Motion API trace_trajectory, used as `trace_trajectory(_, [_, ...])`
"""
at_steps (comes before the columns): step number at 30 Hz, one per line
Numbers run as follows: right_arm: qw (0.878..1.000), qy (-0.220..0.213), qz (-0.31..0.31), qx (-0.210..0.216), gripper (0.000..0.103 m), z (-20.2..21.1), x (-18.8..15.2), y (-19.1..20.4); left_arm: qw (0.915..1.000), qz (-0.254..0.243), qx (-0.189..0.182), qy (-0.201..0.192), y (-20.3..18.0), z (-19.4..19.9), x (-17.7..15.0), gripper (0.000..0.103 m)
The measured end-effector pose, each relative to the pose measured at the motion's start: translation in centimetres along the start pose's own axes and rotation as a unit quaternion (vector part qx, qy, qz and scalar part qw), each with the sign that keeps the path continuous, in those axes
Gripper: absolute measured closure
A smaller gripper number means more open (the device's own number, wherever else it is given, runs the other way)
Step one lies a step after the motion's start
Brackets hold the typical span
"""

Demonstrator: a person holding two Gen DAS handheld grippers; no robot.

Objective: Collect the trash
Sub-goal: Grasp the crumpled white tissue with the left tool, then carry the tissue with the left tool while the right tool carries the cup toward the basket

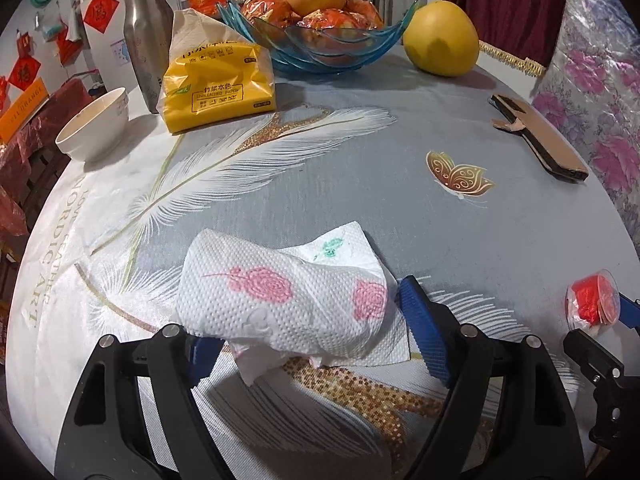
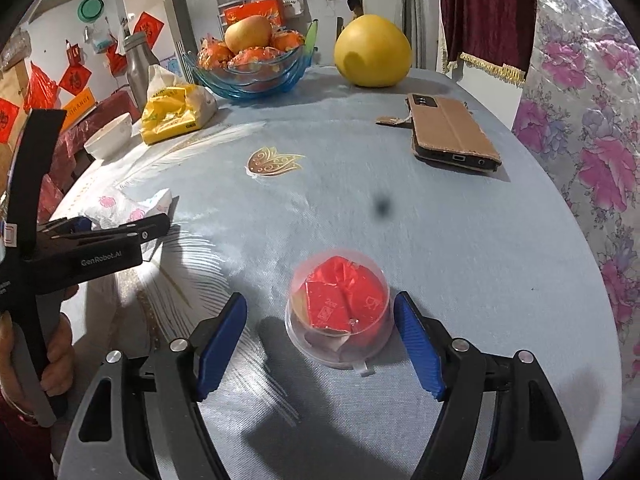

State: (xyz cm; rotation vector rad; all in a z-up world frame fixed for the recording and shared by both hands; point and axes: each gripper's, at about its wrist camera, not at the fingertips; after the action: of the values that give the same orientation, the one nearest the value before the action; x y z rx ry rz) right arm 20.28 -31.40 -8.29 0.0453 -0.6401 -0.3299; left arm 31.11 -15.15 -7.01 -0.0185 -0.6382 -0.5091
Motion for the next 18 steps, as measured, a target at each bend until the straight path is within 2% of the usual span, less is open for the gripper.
trace_trajectory(5, [1.0, 0.0, 0.003, -0.005, 0.028, -0.1, 0.0, 0.1, 0.9999, -0.011, -0.002, -0.009, -0.5, 0.4, -0.1, 0.04])
trace_trajectory(10, [1.0, 0.004, 0.0, -0.006, 0.028, -0.2, 0.0, 0.0, 0.9995, -0.025, -0.004, -0.018, -1.1, 0.7, -0.1, 0.062])
trace_trajectory(13, [1.0, 0.004, -0.001, -0.005, 0.028, -0.2, 0.0, 0.0, 0.9994, -0.028, -0.005, -0.02, -1.2, 0.8, -0.1, 0.069])
trace_trajectory(18, [1.0, 0.004, -0.002, -0.007, 0.028, -0.2, 0.1, 0.1, 0.9994, -0.028, -0.007, -0.021, -1.2, 0.9, -0.1, 0.075])
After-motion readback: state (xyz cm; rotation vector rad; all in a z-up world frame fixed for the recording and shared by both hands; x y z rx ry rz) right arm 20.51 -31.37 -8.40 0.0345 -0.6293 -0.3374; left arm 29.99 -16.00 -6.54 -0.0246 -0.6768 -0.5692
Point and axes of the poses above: each gripper's, at about its wrist camera, not at the fingertips, and z roughly against the way its jaws point, y to its left, x to its top, and after that the axes turned 12 degrees about -z, right-handed
